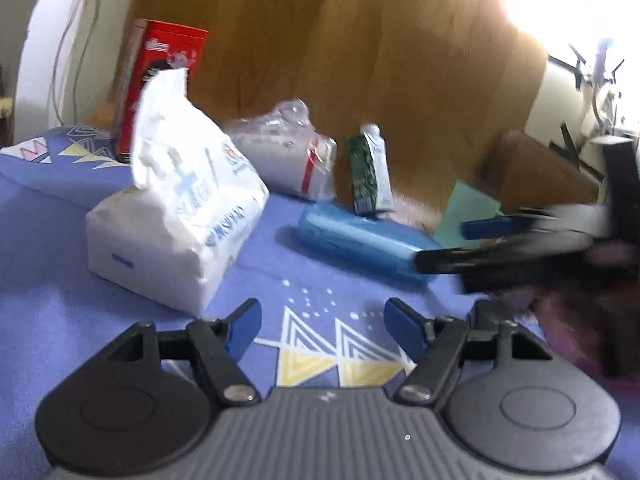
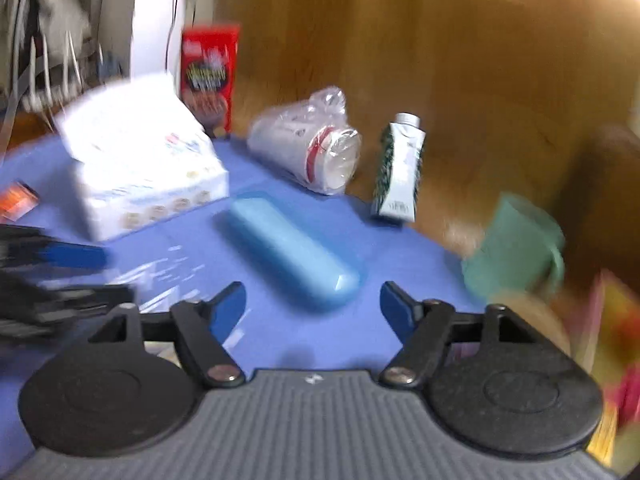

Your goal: Organize soft objects

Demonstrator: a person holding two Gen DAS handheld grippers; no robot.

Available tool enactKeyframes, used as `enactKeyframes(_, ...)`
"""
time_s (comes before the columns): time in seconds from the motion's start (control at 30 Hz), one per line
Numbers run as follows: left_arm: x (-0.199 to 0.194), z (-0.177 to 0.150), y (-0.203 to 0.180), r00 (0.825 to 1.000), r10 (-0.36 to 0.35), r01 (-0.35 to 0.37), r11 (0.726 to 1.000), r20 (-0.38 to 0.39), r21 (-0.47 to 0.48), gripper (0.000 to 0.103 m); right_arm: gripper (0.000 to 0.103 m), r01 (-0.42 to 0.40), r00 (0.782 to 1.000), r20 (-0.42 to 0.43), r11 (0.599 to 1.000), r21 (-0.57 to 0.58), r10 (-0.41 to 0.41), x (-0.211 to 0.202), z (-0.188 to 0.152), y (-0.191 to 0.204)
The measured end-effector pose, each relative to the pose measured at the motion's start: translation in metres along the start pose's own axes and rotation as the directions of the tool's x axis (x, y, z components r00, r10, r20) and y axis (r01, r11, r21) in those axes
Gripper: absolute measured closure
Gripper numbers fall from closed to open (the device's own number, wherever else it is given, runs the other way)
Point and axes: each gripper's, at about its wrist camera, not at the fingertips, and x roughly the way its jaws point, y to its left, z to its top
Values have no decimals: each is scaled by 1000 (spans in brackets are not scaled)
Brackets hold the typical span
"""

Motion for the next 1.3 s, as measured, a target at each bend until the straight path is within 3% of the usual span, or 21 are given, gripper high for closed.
enactKeyframes(0.1, 0, 1, 5, 1000, -18, 18, 1000, 5, -24, 33, 11, -17, 994, -112, 998, -53, 11, 43, 19, -8)
enactKeyframes(0.17, -1, 3, 9, 1000, -27, 27, 999, 14, -46, 32, 13, -65, 982, -183, 996, -58, 53, 64, 24, -11)
enactKeyframes(0.23, -4, 2, 16, 999, -32, 34, 996, 18, -81, 31, 19, -103, 972, -216, 995, -16, 97, 71, 26, -11)
enactKeyframes(0.3, -5, 0, 20, 999, -43, 44, 991, 16, -125, 31, 36, -139, 962, -235, 990, 20, 140, 65, 27, -12)
enactKeyframes(0.37, -6, 0, 29, 999, -50, 51, 985, 9, -167, 31, 45, -145, 960, -241, 989, 7, 143, 54, 22, -2)
enactKeyframes(0.43, -7, 0, 35, 998, -55, 57, 979, 13, -194, 31, 47, -150, 958, -251, 989, -12, 142, 42, 18, 12)
enactKeyframes(0.53, -16, -2, 35, 998, -41, 49, 979, 42, -200, 29, 47, -162, 962, -234, 985, -66, 143, 14, 3, 42)
enactKeyframes(0.63, -24, -3, 34, 997, -32, 45, 981, 70, -187, 18, 47, -180, 969, -195, 975, -133, 152, -18, -15, 76)
enactKeyframes(0.7, -31, -6, 32, 996, -30, 44, 984, 84, -174, 17, 47, -172, 978, -154, 967, -190, 143, -43, -30, 96)
enactKeyframes(0.9, -46, -17, 31, 995, -93, 97, 980, 31, -174, 16, 47, -126, 992, -65, 944, -304, 112, -111, -86, 126)
enactKeyframes(1.07, -62, -37, 14, 990, -140, 135, 983, -31, -124, 16, 45, -39, 998, 30, 971, -234, 48, -148, -127, 122)
enactKeyframes(1.17, -68, -44, 6, 986, -159, 152, 983, -59, -100, 16, 25, -53, 997, 52, 997, -52, 56, -160, -145, 103)
enactKeyframes(1.3, -72, -38, -1, 984, -170, 165, 984, -61, -70, 10, 23, -132, 990, 74, 969, 210, 119, -167, -164, 87)
